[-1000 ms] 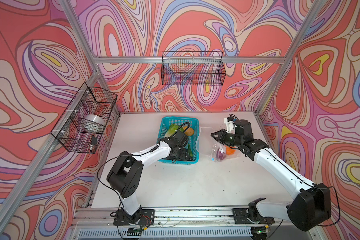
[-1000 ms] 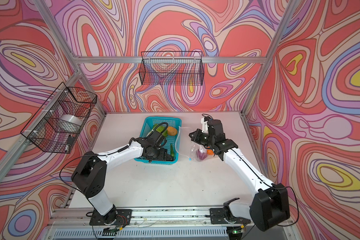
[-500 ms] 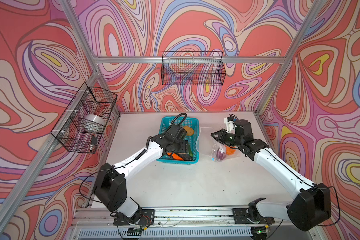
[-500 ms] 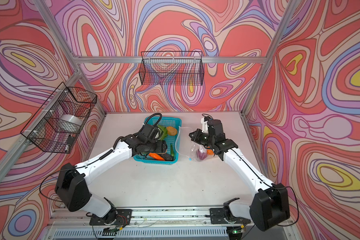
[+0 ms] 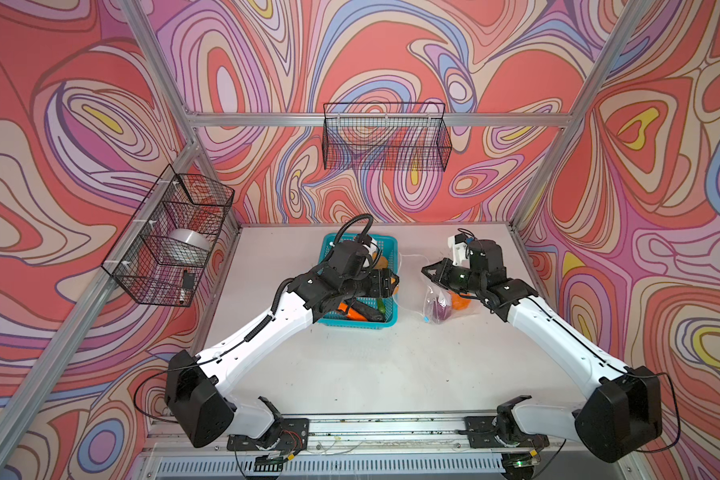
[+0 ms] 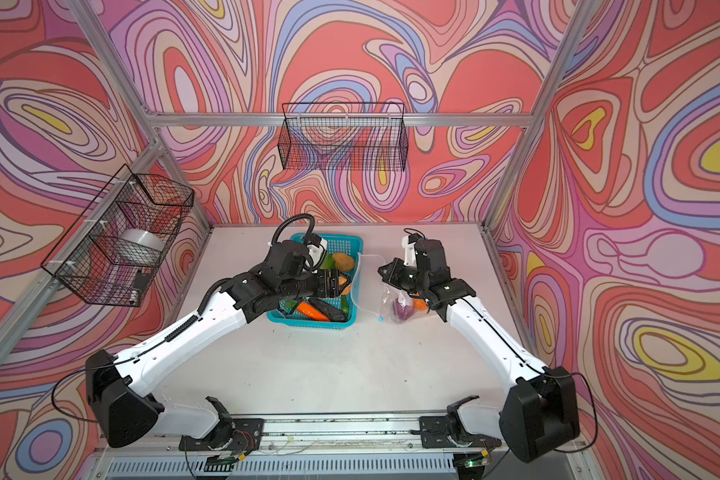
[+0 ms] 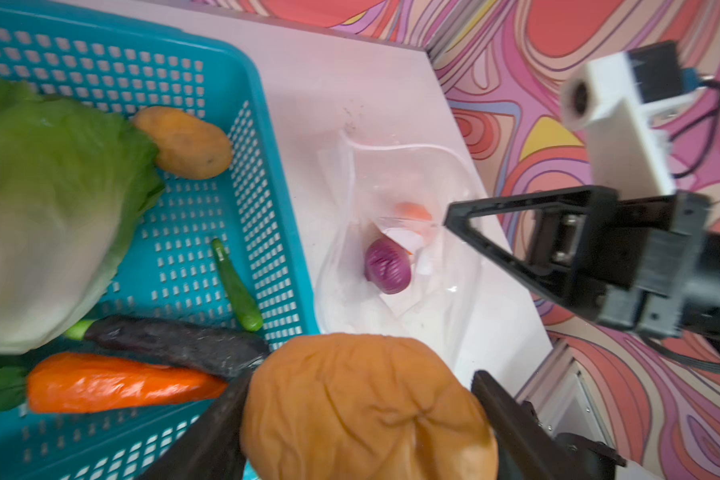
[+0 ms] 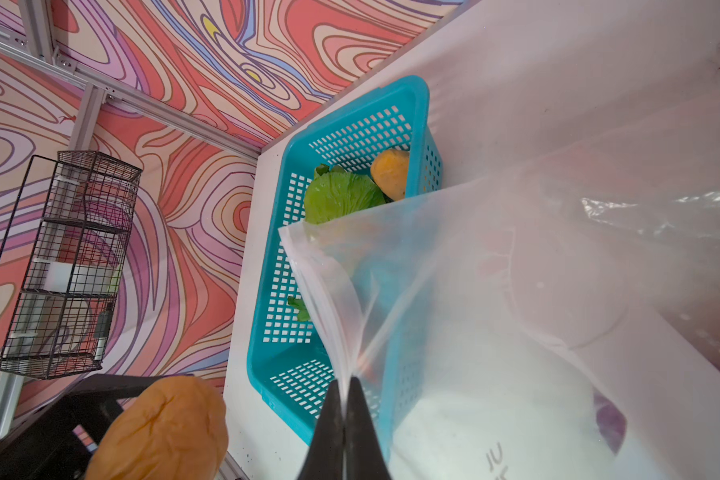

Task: Place the food in the zip-top bag and seal the zipper
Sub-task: 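Lift the bread roll and carry it to the bag mouth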

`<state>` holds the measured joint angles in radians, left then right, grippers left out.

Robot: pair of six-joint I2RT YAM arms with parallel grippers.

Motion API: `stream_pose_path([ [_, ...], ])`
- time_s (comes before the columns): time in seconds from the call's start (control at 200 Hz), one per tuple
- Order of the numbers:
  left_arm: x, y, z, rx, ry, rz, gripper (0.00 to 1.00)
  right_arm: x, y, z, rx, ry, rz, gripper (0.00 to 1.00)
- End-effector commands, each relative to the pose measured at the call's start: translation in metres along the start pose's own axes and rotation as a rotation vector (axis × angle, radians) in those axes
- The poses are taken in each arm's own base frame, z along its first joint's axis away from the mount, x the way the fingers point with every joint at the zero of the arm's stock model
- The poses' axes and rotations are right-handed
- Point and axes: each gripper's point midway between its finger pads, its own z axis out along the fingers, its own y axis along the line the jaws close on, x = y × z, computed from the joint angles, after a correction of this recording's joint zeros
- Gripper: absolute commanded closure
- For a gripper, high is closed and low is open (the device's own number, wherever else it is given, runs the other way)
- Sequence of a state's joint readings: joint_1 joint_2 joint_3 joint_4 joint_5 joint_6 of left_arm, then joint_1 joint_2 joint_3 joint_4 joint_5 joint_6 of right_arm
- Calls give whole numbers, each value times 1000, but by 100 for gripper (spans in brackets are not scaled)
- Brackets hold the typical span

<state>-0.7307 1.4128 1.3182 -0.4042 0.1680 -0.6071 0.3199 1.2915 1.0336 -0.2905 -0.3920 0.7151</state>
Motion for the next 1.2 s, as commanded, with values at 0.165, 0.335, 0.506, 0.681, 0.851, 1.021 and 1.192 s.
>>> stream_pose_path([
  [0.165,-16,-55,25,216,-15,-34,30,-2,6,-4,-25,-15,-1,100],
  [0.335,-14,-60,48,254,0,-79,30,-3,9,-7,-29,-20,-4,100],
  [0.506,-8,-46,65,206,-5,-118,30,-3,10,-13,-27,-28,-6,100],
  [0.681,4,-20,80,114,-7,-152,30,-2,12,-17,-33,-36,1,100],
  [0.851,17,3,94,15,24,-160,30,-4,15,-19,-41,-42,-1,100],
  [1.021,22,10,101,-43,54,-135,30,-6,18,-21,-51,-47,-3,100],
  [1.192,31,14,110,-100,124,-98,27,-4,17,-18,-53,-39,0,100],
])
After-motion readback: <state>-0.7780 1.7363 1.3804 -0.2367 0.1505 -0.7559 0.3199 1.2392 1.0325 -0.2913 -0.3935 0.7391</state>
